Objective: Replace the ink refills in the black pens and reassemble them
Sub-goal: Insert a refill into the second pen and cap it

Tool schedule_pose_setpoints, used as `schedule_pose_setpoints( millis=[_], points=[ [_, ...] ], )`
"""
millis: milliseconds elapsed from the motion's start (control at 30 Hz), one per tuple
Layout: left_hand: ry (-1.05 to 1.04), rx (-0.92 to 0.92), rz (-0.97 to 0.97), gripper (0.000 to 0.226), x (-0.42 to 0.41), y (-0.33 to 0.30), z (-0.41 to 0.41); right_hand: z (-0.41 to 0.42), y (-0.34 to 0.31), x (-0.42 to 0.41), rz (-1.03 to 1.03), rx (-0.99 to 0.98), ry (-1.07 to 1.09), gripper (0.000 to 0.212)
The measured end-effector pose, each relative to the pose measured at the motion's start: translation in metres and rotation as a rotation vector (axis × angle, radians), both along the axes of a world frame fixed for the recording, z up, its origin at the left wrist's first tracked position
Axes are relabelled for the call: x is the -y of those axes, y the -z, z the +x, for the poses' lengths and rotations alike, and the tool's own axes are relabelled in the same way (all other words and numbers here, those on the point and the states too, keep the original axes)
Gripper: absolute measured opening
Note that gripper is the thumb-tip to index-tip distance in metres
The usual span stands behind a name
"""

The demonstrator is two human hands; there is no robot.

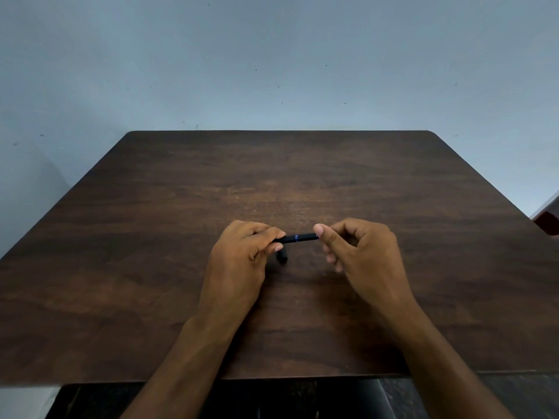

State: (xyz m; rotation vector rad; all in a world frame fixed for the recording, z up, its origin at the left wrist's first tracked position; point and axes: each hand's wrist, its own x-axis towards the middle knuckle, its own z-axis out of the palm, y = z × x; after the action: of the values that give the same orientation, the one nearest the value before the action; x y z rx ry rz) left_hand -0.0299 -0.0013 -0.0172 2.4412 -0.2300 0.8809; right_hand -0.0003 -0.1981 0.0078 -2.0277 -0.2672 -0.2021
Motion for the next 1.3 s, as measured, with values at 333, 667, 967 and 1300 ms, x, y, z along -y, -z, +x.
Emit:
schedule_pose_setpoints(
  millis=[333,667,967,1300],
  points=[
    [-0.004,0.006,0.034,0.019,0.0006,-0.002,-0.0012,-0.0051,-0.0024,0.0074,-0.012,0.016,-0.077,0.015],
    [0.002,0.02,0.035,0.019,0.0005,0.0013,-0.0006,0.0016,-0.0007,0.0052,-0.169,0.157,-0.064,0.026],
    [-0.013,0.012,0.058,0.02,0.0006,0.0008,-0.0007,-0.0002,-0.004,0.0059,-0.115,0.093,-0.099,0.016],
    [0.006,0.003,0.05,0.016,0.002,-0.0014,-0.0025,0.0033,-0.0006,0.0056,-0.18,0.16,-0.069,0.018]
  ],
)
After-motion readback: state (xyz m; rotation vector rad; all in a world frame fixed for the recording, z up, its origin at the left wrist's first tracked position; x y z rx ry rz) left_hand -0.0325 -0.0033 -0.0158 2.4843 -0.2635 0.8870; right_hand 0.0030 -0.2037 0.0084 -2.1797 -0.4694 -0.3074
